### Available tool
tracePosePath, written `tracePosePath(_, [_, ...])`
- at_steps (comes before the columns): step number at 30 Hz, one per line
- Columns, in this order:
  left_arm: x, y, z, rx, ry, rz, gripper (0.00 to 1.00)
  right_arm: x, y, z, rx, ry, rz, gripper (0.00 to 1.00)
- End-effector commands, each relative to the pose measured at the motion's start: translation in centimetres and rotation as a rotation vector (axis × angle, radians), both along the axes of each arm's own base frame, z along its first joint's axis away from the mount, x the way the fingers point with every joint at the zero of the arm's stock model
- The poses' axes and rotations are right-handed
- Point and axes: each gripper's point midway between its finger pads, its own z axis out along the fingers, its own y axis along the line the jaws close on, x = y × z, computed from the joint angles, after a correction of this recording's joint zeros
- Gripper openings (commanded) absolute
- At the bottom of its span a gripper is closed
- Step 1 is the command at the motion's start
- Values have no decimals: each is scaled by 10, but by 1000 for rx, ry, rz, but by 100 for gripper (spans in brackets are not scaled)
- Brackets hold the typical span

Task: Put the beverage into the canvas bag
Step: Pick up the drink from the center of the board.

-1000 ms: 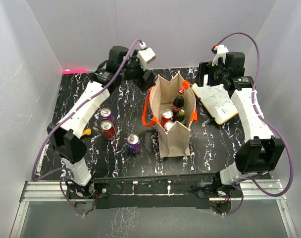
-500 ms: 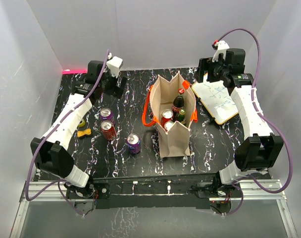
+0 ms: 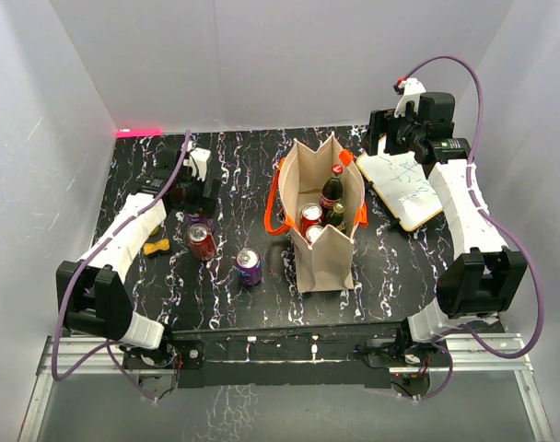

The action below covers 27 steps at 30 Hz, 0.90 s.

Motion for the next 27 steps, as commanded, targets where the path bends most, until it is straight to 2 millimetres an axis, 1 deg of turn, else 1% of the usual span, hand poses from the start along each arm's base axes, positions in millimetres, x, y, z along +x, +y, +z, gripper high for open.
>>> tracePosePath(1, [-3, 3, -7, -3, 7, 24, 97, 1, -3, 34, -5, -115, -9, 84])
tracePosePath(5, [5, 1, -18, 0, 28, 25, 97, 2, -2, 37, -3, -120, -6, 84])
tracePosePath(8, [11, 3, -26, 7, 59, 51, 97, 4, -3, 39, -5, -125, -7, 84])
tracePosePath(12, [14, -3, -32, -35, 95, 59, 94, 4, -3, 40, -9, -128, -7, 84])
tracePosePath(15, [12, -2, -36, -40, 107, 74, 89, 3, -5, 40, -20, -134, -11, 84])
tracePosePath(20, [5, 0, -47, -51, 134, 78, 80, 2, -5, 35, -24, -124, -11, 84])
tracePosePath(27, [4, 6, -57, -41, 155, 87, 74, 4, -6, 36, -29, -130, -13, 84])
